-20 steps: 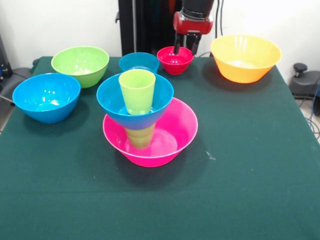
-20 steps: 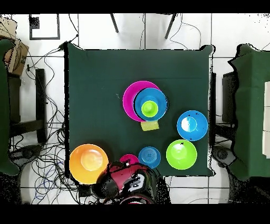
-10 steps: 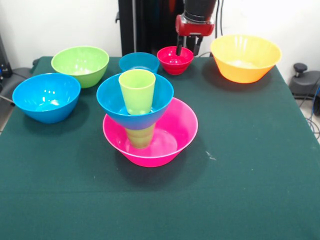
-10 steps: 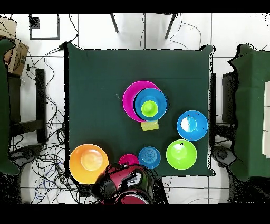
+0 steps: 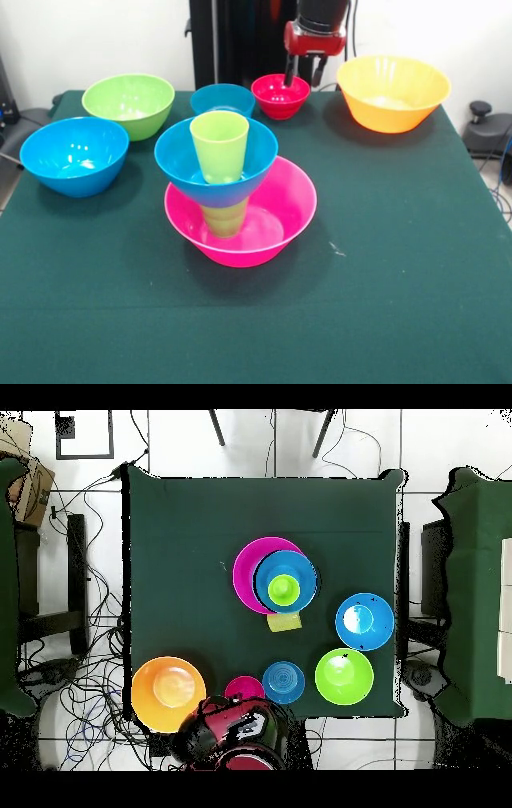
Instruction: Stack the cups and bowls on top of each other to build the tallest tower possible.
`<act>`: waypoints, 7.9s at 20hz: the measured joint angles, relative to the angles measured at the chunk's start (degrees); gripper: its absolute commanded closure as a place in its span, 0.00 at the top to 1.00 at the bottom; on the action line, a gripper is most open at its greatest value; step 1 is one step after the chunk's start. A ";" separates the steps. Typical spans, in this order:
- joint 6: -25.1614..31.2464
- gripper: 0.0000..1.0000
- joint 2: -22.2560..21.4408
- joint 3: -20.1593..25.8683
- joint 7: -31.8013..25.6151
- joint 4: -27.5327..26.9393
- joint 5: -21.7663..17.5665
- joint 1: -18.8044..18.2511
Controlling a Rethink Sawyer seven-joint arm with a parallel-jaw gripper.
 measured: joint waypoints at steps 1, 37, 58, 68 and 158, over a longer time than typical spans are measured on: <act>0.01 1.00 0.01 -0.05 0.00 0.16 0.00 0.05; -4.62 1.00 6.61 -1.64 0.01 0.11 0.04 0.21; -12.64 0.00 9.08 -4.91 0.00 -0.80 0.18 3.71; -14.08 0.00 8.46 -5.13 0.00 -0.80 0.17 2.65; 35.72 0.00 -11.23 -6.59 0.01 -27.76 4.02 1.70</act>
